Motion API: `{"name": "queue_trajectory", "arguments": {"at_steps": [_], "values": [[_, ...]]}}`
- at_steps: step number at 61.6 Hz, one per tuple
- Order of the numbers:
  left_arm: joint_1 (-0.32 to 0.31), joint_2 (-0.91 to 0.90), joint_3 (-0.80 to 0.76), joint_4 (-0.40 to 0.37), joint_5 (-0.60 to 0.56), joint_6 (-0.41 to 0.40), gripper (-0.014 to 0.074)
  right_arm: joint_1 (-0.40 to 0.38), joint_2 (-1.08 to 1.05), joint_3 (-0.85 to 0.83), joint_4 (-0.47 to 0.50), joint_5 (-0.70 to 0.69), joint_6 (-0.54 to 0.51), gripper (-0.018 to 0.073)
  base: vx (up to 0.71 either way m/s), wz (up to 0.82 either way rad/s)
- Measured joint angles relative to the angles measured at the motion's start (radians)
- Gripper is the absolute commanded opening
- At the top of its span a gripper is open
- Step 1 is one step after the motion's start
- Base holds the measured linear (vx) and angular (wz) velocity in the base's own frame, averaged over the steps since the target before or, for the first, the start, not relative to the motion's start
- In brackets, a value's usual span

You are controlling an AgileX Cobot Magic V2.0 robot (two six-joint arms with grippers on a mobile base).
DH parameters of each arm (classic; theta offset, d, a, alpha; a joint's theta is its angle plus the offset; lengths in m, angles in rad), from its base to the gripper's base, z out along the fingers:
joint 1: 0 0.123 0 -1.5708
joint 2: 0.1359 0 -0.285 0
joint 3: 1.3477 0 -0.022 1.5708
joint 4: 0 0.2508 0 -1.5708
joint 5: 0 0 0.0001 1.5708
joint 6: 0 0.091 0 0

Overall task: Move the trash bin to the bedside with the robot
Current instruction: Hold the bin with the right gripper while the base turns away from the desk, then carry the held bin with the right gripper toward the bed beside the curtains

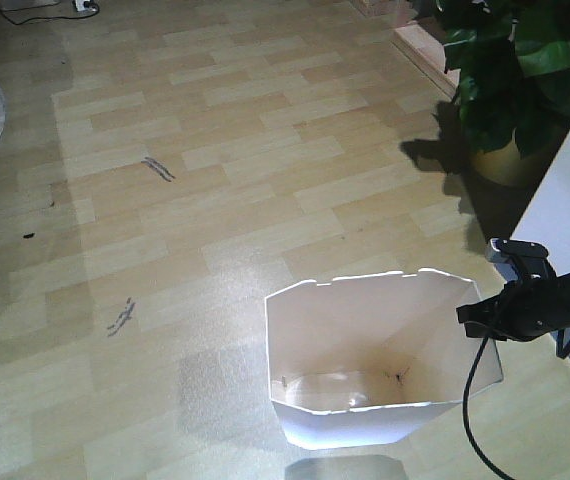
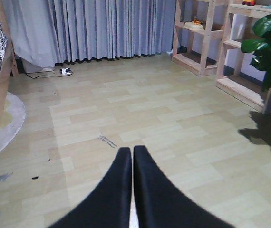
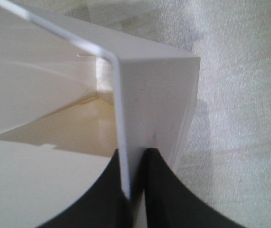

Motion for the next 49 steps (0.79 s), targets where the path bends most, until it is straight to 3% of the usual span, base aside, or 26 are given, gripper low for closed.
{"name": "queue_trajectory", "arguments": {"at_steps": [24, 49], "values": [[0.0, 0.0, 0.0, 0.0, 0.0, 0.0, -0.0006, 0.0, 0.0, 0.0, 0.0, -0.008, 0.0, -0.0006, 0.41, 0.1], [0.0, 0.0, 0.0, 0.0, 0.0, 0.0, -0.0006, 0.0, 0.0, 0.0, 0.001, -0.01, -0.001, -0.0006, 0.43, 0.31]]}}
